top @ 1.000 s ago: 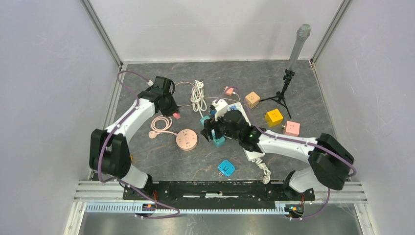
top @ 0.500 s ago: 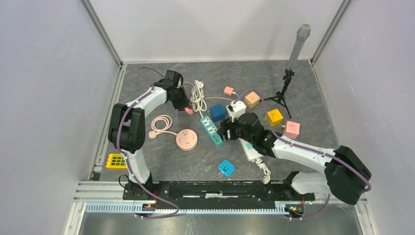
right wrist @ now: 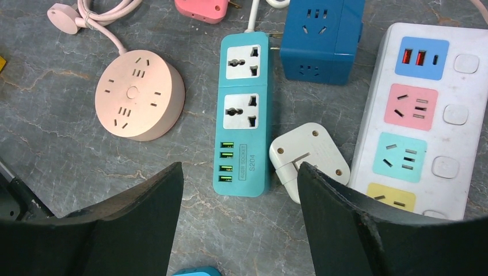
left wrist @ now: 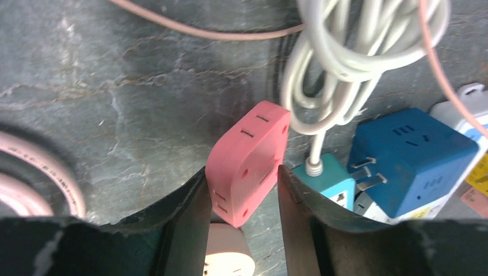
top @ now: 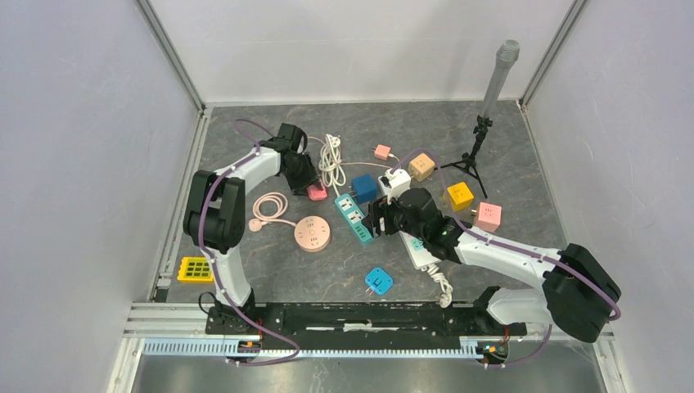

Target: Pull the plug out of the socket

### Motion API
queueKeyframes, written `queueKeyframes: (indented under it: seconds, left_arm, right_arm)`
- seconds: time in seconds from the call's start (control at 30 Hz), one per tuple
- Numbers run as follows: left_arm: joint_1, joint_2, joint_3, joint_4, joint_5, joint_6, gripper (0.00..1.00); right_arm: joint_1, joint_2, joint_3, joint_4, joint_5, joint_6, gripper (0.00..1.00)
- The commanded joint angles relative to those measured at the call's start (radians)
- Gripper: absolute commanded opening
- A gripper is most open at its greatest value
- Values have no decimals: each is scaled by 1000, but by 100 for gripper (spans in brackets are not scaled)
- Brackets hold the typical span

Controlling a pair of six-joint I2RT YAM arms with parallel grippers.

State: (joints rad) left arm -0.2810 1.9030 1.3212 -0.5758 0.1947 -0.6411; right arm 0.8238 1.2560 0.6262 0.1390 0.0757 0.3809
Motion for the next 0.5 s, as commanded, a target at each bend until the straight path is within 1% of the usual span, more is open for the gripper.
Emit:
queueKeyframes:
  seconds: [0.0,0.33,0.47]
  left_arm:
    - [3,-22,-2,-61,-86,4,55]
    - [3,-151,11,-148,-256,38,81]
    - [2,-238,7,-160,-252,60,91]
  right_arm:
    - [-7,1,29,10,-8,9,77]
    - [-15,-6,30,-8,16,12,76]
    - [-28,-33,23,-35,60,9,76]
